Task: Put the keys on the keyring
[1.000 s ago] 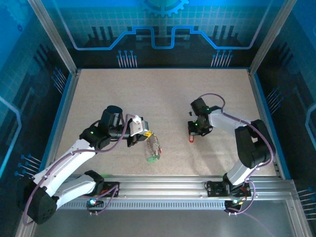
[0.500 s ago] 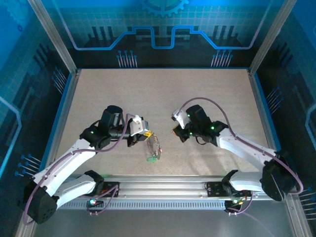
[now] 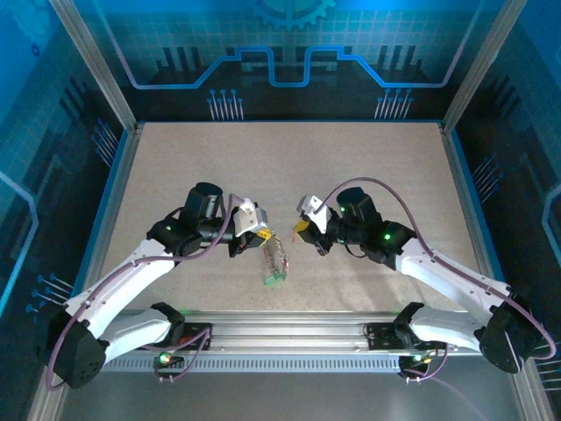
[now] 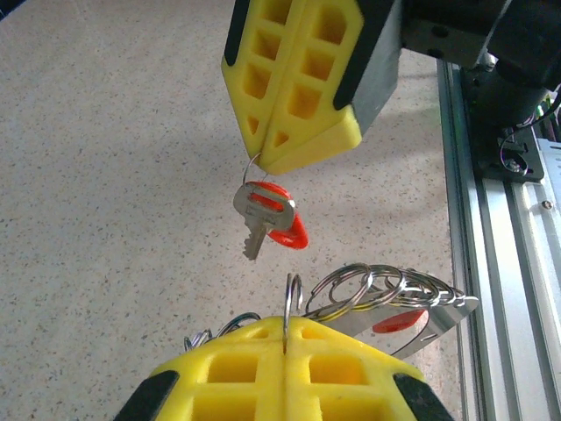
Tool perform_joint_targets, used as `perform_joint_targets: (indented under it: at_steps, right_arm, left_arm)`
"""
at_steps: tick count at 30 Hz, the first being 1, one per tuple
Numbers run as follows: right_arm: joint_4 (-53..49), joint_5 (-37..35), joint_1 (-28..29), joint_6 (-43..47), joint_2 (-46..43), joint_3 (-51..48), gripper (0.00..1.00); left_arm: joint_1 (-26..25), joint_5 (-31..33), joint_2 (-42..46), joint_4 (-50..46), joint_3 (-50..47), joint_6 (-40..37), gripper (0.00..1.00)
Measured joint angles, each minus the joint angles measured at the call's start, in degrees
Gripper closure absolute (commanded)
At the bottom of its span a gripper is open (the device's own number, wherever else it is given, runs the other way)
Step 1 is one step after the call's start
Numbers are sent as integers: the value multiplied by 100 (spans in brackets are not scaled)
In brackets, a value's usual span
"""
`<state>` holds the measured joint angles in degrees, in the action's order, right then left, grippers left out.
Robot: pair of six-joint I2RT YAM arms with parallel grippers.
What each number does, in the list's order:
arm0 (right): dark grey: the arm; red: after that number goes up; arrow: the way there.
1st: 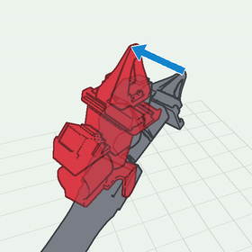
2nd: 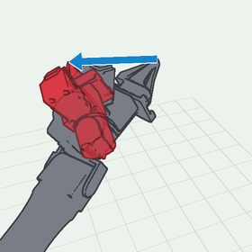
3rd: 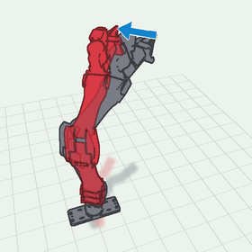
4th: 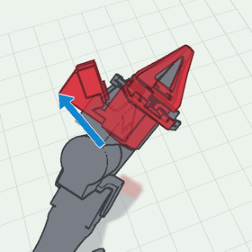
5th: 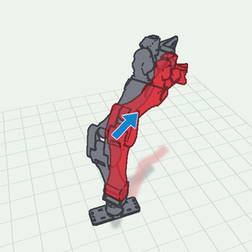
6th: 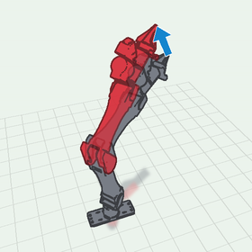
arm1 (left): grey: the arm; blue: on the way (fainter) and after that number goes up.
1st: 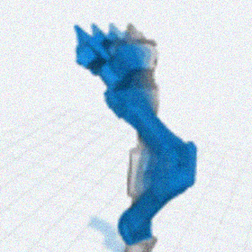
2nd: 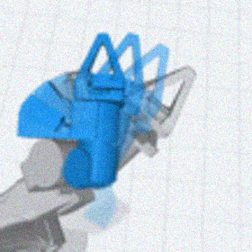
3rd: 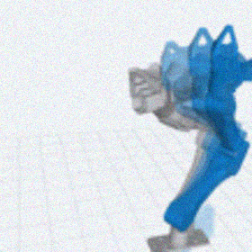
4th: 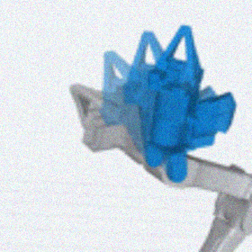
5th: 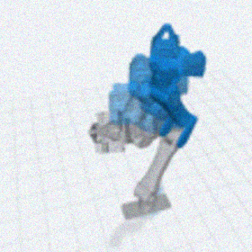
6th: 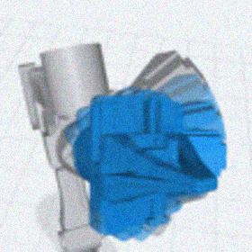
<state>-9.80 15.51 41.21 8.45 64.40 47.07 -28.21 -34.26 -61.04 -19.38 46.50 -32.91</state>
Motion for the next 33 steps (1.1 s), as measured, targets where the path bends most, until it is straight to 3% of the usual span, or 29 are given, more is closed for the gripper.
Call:
perform_joint_targets:
  at_steps: [15,33]
  right_arm:
    - [92,-363,601,7,330,417,100]
    - [-13,-739,640,173,136,417,100]
  left_arm:
    - [4,2,-142,37,138,608,100]
    - [4,328,-166,20,138,756,100]
